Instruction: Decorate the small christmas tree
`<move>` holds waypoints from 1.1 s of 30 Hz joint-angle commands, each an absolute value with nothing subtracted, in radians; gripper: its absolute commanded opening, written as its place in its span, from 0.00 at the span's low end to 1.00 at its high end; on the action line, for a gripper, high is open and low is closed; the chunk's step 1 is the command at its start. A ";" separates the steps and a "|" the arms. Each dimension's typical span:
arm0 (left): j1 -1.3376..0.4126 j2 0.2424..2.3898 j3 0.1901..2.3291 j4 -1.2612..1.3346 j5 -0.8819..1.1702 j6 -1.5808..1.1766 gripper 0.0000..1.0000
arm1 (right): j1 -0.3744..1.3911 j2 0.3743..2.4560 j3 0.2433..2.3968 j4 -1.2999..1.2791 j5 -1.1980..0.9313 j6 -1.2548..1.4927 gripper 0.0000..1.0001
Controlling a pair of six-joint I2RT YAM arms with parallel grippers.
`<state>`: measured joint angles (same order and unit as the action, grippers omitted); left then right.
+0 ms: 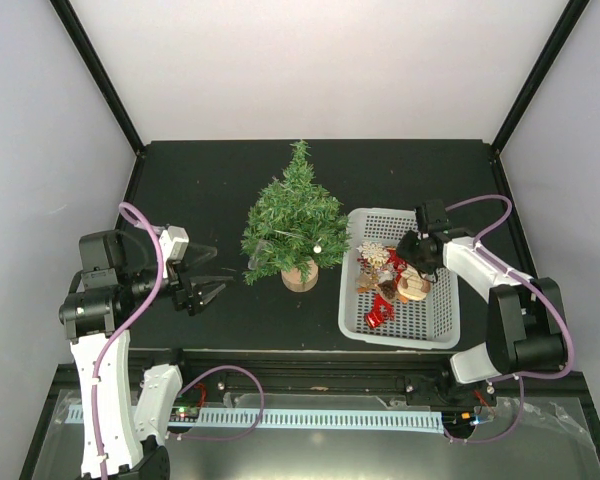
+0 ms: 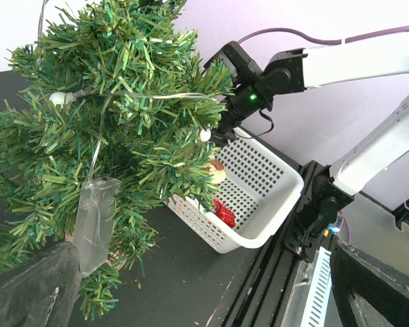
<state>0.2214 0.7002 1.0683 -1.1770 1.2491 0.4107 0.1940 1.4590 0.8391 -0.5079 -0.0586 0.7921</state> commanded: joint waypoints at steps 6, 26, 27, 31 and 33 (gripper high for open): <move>0.229 0.695 1.071 -1.161 1.253 0.409 0.99 | 0.166 1.511 0.825 -0.472 -0.072 0.806 0.40; 0.232 0.692 1.068 -1.159 1.252 0.410 0.99 | 0.147 1.423 0.709 -0.253 -0.161 0.813 0.32; 0.232 0.692 1.067 -1.159 1.252 0.410 0.99 | 0.147 1.417 0.709 -0.254 -0.155 0.809 0.32; 0.234 0.689 1.065 -1.158 1.252 0.409 0.99 | 0.147 1.425 0.712 -0.248 -0.145 0.790 0.29; 0.233 0.690 1.066 -1.159 1.253 0.410 0.99 | 0.147 1.438 0.713 -0.245 -0.144 0.786 0.29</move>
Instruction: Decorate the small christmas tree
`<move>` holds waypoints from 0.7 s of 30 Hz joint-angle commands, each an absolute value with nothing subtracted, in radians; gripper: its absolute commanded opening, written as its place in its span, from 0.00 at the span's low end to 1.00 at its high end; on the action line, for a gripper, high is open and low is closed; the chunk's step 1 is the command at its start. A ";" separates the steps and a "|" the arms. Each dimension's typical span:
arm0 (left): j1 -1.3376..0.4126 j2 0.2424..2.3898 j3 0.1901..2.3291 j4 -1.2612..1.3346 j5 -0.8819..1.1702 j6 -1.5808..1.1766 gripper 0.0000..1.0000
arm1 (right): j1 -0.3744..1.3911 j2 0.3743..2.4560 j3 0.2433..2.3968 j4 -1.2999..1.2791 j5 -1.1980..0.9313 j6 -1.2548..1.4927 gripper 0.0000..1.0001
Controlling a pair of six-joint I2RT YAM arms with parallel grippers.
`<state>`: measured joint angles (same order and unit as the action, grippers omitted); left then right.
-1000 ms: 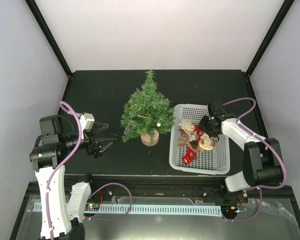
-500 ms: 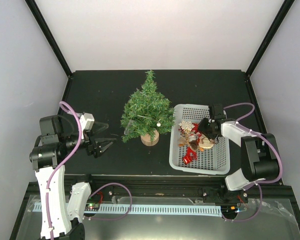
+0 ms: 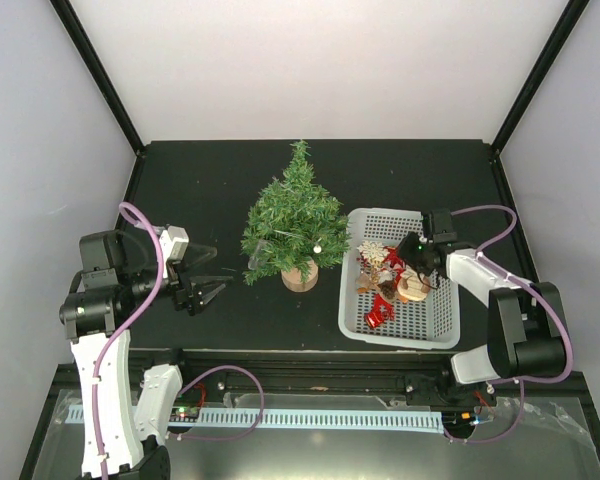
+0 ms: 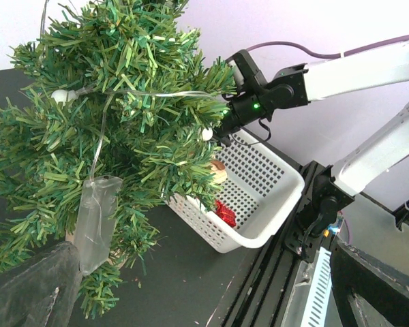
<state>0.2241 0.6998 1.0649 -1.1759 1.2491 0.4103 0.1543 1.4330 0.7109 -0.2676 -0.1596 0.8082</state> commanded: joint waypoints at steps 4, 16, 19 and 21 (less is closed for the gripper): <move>0.235 0.691 1.065 -1.159 1.253 0.410 0.99 | 0.147 1.460 0.714 -0.253 -0.154 0.787 0.29; 0.237 0.696 1.066 -1.157 1.256 0.410 0.99 | 0.147 1.460 0.712 -0.266 -0.142 0.781 0.30; 0.237 0.695 1.065 -1.159 1.256 0.410 0.99 | 0.146 1.475 0.707 -0.232 -0.170 0.793 0.30; 0.236 0.696 1.065 -1.159 1.255 0.411 0.99 | 0.147 1.480 0.699 -0.205 -0.189 0.802 0.29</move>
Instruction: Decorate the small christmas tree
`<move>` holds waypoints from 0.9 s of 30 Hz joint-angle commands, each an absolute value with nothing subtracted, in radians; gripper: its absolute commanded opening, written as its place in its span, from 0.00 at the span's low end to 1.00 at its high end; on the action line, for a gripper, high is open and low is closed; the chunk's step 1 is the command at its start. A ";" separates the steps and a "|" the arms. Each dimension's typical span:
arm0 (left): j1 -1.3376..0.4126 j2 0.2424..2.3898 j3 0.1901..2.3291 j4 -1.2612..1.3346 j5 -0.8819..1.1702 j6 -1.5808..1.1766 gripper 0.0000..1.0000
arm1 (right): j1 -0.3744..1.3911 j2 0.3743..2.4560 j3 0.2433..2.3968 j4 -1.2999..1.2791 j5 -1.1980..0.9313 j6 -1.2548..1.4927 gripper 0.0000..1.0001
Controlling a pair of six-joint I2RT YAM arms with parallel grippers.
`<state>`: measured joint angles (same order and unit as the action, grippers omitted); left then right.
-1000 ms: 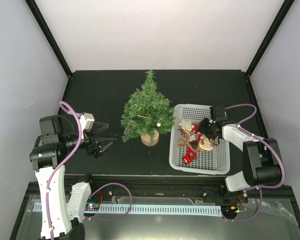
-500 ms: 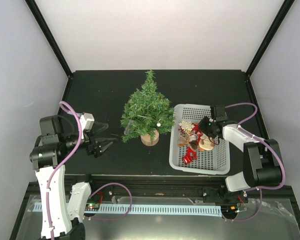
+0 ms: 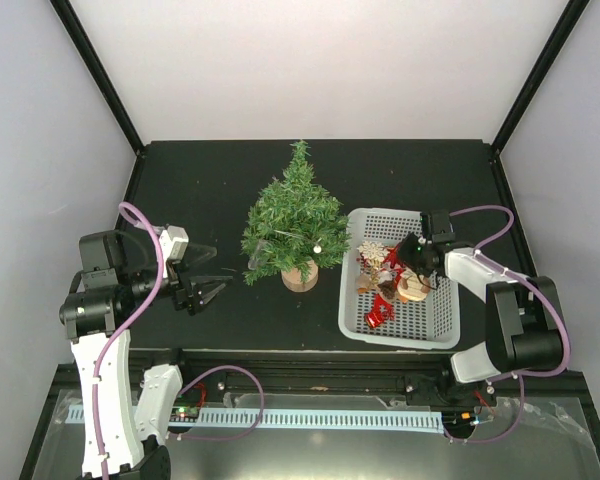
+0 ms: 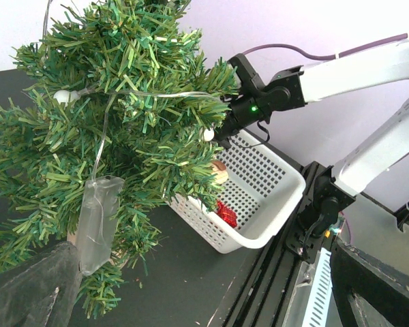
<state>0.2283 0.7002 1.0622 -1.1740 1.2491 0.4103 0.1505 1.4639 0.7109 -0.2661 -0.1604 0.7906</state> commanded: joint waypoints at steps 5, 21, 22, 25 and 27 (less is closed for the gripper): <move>0.237 0.700 1.065 -1.158 1.256 0.412 0.99 | 0.146 1.472 0.685 -0.162 -0.212 0.819 0.28; 0.237 0.695 1.063 -1.158 1.256 0.416 0.99 | 0.146 1.437 0.640 -0.098 -0.253 0.848 0.14; 0.237 0.695 1.063 -1.157 1.256 0.416 0.99 | 0.146 1.439 0.639 -0.091 -0.255 0.848 0.12; 0.237 0.693 1.062 -1.158 1.256 0.415 0.99 | 0.145 1.448 0.634 -0.073 -0.273 0.853 0.07; 0.238 0.692 1.062 -1.157 1.254 0.416 0.99 | 0.146 1.446 0.627 -0.053 -0.287 0.861 0.04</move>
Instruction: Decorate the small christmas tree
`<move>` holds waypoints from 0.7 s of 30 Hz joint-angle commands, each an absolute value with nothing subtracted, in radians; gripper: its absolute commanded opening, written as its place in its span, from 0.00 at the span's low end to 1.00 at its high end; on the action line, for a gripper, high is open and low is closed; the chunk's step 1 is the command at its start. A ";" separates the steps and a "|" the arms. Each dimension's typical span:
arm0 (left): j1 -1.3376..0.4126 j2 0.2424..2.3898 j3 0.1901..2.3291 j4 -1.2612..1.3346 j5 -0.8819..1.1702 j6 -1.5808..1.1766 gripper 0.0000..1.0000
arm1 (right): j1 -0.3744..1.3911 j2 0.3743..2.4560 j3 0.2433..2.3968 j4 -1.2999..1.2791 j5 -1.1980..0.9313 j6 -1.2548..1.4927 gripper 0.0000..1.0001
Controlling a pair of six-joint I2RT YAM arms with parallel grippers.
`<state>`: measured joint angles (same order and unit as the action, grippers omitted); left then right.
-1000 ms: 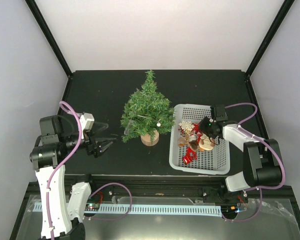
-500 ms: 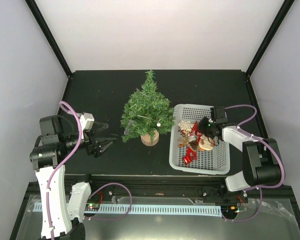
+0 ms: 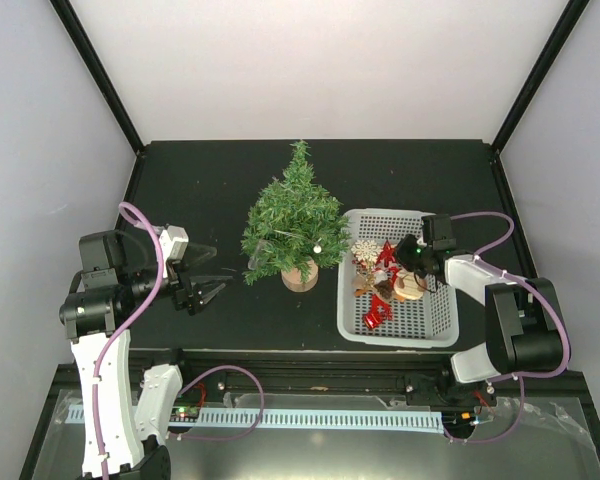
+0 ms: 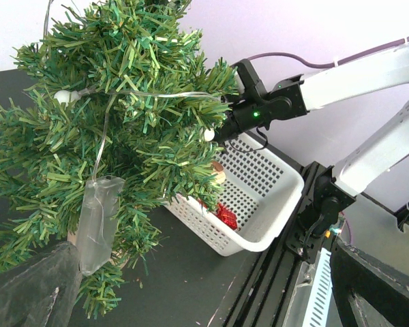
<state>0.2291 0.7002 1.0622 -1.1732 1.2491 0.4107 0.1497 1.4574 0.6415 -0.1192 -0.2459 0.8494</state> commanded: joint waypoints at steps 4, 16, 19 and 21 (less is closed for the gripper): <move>0.238 0.690 1.058 -1.154 1.253 0.416 0.99 | 0.146 1.448 0.625 -0.032 -0.308 0.860 0.04; 0.241 0.688 1.055 -1.150 1.253 0.414 0.99 | 0.146 1.450 0.595 0.069 -0.412 0.846 0.12; 0.242 0.687 1.054 -1.149 1.252 0.414 0.99 | 0.146 1.448 0.591 0.086 -0.433 0.844 0.12; 0.243 0.686 1.053 -1.149 1.252 0.413 0.99 | 0.146 1.445 0.589 0.092 -0.449 0.841 0.14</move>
